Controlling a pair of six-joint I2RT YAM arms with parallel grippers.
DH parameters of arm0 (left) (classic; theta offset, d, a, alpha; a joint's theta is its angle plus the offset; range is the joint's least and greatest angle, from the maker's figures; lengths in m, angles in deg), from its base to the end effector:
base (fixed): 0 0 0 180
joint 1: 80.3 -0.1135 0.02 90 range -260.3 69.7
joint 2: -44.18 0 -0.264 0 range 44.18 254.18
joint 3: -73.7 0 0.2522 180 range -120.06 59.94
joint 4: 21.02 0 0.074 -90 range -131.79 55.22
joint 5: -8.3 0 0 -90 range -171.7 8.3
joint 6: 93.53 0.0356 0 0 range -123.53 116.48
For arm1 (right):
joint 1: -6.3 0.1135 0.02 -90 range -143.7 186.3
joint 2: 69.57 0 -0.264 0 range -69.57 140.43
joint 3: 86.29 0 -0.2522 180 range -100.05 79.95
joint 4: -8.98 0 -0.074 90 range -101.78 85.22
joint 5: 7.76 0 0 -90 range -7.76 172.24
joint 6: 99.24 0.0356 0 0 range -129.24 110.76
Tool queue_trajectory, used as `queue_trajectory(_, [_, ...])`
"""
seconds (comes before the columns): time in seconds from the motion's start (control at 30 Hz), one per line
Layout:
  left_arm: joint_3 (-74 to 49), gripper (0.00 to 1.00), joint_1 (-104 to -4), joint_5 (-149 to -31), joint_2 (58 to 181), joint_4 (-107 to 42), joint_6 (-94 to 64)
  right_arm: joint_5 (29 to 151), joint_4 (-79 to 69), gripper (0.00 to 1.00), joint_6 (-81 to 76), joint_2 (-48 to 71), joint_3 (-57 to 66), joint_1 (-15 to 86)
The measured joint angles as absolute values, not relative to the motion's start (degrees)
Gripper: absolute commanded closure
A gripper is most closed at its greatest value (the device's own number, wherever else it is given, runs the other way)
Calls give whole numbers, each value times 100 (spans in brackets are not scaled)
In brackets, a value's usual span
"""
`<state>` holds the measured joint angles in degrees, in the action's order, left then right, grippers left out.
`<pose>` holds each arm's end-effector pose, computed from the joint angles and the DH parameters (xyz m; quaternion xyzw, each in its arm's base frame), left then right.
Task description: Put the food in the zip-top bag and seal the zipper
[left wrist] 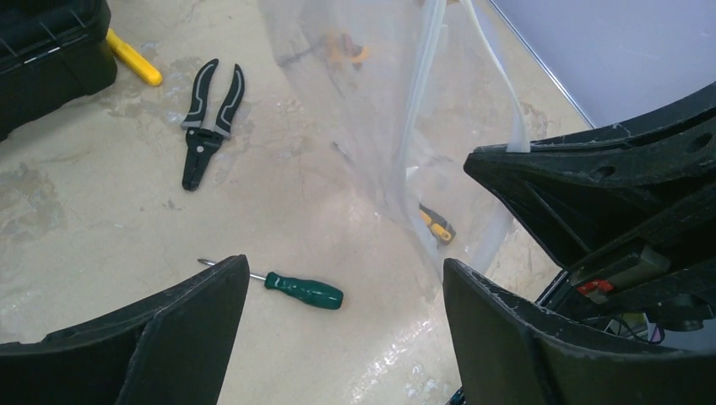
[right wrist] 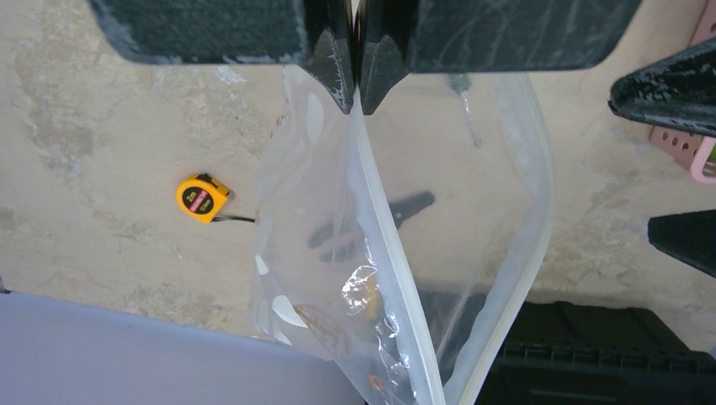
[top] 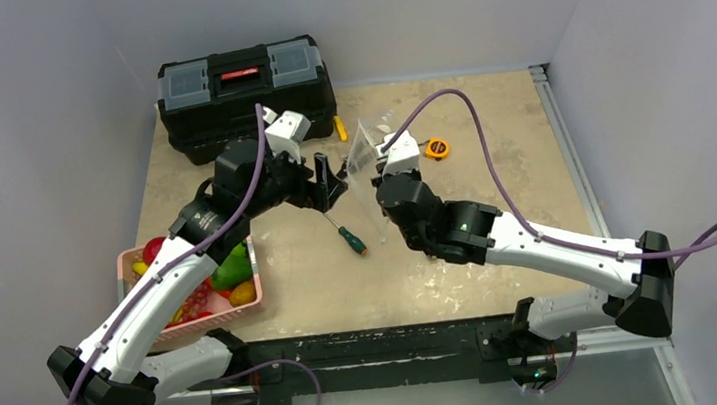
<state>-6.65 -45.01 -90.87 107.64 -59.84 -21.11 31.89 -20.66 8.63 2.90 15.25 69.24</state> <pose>0.1964 -0.1459 0.3822 0.1714 0.8093 -0.3077 0.4701 0.1517 0.2368 0.3528 -0.0753 0.7889 0.0499 0.6079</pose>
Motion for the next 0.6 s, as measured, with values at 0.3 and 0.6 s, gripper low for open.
queue_trajectory(0.3, [-204,0,-4501,-8560,9822,-6116,-2321,4127,-2744,100,572,-453,1511,6924])
queue_trajectory(0.6, [751,0,-4497,-7445,8091,-8159,-3188,5506,-2101,100,609,122,2145,6917])
